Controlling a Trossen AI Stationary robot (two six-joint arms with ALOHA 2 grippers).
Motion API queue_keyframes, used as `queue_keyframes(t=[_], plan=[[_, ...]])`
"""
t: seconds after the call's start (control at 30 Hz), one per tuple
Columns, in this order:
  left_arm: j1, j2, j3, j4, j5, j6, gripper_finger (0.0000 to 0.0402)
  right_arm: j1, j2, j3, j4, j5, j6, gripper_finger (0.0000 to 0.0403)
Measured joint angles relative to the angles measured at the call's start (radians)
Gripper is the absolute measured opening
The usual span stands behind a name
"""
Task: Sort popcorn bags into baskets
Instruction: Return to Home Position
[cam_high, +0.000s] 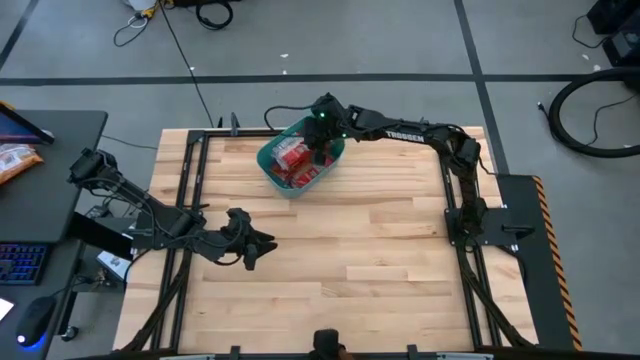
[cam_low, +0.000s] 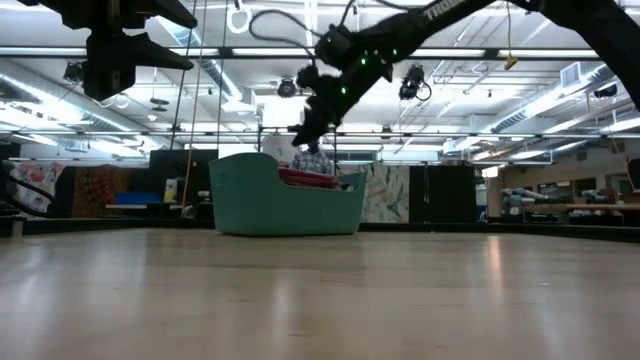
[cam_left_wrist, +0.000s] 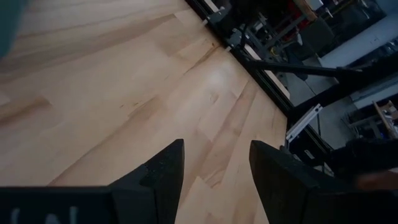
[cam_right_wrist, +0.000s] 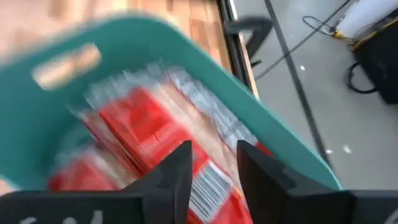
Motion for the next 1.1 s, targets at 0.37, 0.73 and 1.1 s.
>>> queue_keyframes(t=[0.37, 0.73, 1.1], plan=[[0.000, 0.000, 0.000, 0.007, -0.056, -0.119, 0.0185, 0.100, -0.074, 0.087, -0.245, -0.142, 0.282, 0.0130], [0.000, 0.000, 0.000, 0.018, -0.152, -0.224, 0.0185, 0.273, -0.122, 0.086, -0.431, -0.117, 0.361, 0.0128], [0.002, -0.019, 0.000, 0.002, -0.265, -0.224, 0.0185, 0.372, -0.249, 0.042, -0.454, -0.030, 0.395, 0.0119]])
